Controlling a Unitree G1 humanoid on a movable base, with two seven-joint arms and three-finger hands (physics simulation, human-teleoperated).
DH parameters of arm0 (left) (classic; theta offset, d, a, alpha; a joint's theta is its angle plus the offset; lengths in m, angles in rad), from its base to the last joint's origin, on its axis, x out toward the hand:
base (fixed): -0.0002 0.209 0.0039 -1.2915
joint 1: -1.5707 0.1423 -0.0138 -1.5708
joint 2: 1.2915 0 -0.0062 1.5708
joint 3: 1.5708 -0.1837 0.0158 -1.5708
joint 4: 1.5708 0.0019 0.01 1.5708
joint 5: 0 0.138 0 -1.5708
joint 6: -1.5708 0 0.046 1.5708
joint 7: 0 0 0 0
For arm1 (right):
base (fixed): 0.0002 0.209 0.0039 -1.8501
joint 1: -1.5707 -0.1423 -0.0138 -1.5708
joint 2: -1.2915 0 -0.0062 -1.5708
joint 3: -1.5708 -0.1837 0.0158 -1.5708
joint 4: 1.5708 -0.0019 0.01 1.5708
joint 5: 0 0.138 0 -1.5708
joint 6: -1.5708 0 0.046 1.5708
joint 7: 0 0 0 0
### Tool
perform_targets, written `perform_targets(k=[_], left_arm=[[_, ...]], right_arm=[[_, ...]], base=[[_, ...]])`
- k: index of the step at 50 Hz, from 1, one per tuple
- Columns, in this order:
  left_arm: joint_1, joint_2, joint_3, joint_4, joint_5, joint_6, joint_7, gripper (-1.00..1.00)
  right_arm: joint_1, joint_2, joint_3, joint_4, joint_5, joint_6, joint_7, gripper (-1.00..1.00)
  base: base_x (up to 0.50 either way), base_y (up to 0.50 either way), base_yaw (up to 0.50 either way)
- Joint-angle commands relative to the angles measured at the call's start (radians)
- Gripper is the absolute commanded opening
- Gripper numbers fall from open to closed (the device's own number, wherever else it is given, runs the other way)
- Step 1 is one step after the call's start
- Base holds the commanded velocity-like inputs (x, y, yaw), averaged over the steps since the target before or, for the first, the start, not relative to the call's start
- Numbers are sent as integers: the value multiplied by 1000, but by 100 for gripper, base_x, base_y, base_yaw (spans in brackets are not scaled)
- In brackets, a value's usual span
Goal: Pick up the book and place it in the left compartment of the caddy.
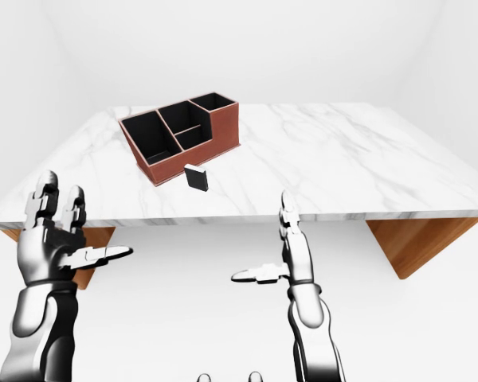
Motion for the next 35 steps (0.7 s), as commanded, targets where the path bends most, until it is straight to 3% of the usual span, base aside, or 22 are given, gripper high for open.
perform_targets(k=[1, 19, 35], left_arm=[[10, 2, 47, -70, -35, 0, -2, 100], [10, 9, 95, -107, -67, 0, -4, 100], [13, 7, 94, -117, -55, 0, -15, 100]], right_arm=[[87, 0, 73, -200, -36, 0, -6, 100], [159, -36, 146, -371, -51, 0, -36, 100], [160, -37, 145, -371, -29, 0, -21, 100]], base=[[0, 0, 0], [0, 1, 0], [0, 50, 0]])
